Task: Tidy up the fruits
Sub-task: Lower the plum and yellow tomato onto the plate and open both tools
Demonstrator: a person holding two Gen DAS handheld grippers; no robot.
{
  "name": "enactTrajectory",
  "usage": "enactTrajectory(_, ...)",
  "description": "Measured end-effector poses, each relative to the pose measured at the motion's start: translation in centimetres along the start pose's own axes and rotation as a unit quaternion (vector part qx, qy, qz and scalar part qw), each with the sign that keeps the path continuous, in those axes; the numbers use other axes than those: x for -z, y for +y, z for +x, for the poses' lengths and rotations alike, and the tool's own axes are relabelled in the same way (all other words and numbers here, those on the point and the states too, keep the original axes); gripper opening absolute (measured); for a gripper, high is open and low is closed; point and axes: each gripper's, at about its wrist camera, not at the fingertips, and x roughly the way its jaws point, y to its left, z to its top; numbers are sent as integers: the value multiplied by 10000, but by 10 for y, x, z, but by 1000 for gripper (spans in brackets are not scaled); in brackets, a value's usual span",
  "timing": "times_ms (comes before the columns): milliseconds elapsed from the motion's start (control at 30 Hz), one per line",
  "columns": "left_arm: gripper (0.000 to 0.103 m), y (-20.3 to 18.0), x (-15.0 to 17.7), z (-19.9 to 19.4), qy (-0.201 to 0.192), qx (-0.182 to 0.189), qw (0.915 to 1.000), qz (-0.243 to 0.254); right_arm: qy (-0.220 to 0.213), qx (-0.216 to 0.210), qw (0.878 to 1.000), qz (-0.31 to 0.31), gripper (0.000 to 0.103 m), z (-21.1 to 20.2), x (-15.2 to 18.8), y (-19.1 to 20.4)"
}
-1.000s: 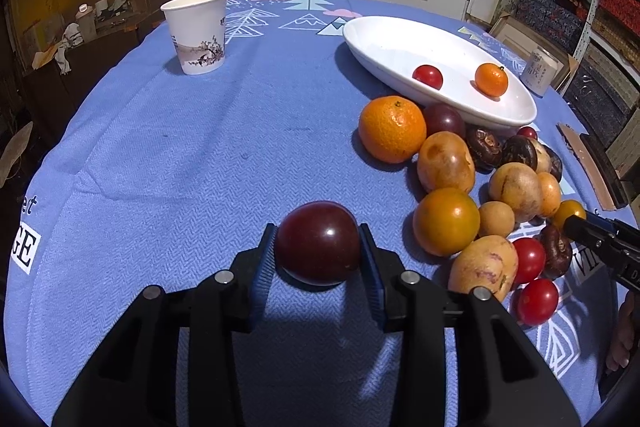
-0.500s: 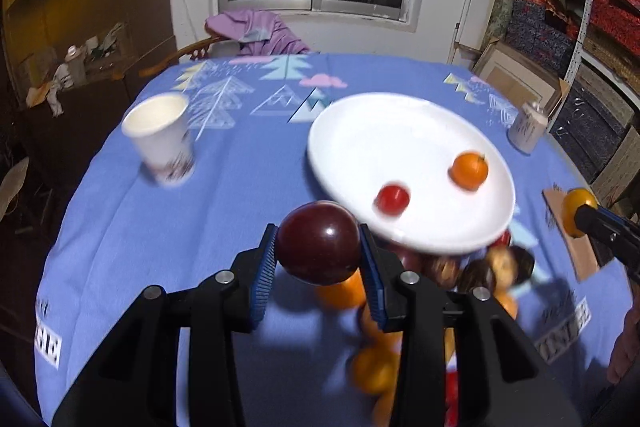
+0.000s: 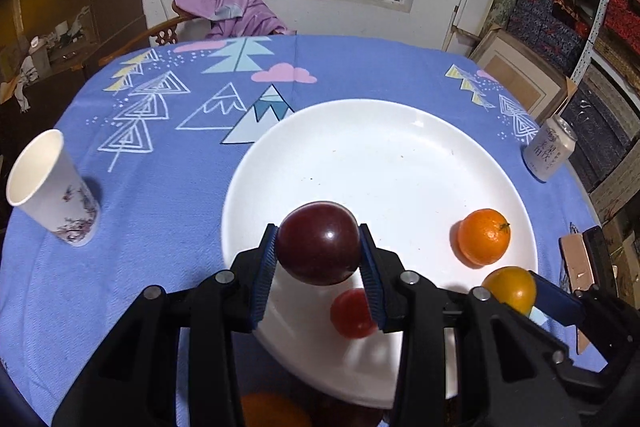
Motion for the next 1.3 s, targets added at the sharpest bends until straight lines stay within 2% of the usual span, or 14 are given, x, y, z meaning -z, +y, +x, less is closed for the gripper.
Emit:
enactTrajectory(267,39,1,2,16,246,229,9994,-74,181,197,9995,-160,39,18,3,1)
enactTrajectory(300,43,1,2,16,239,236,9994,-72,175,200,9995,-138,39,18,3,0)
enactTrajectory(333,49,1,2,14,193,222,9995,-67,172,212,9995,-129,39,18,4,1)
enactTrajectory(433,56,0,0,6,38,139,9999,-34,97,218,9996,-117,40,14,3,0)
enactTrajectory(600,56,-2,0,-6,-71,123,9999,-22,-66,108,9999,-66,42,0,1,-1)
enactTrajectory(733,57,3,2,-31,-264,75,9996,-57,-205,33,9998,13,42,-16,2,-4)
enactTrajectory(800,62,6,6,-46,-390,47,9992,-65,-273,-30,9996,79,42,-26,6,-7)
enactTrajectory(900,69,15,26,-72,-563,-37,9983,-113,-403,-126,9990,143,43,-47,18,-9)
enactTrajectory(1067,70,36,77,-96,-529,-206,9982,-170,-712,21,9974,92,57,-78,50,-13)
enactTrajectory(1233,74,61,132,-107,-369,-341,9980,-376,-825,10,9962,280,57,-101,82,-28)
enactTrajectory(1300,74,65,149,-112,-298,-245,9984,-421,-836,-43,9957,390,58,-107,93,-34)
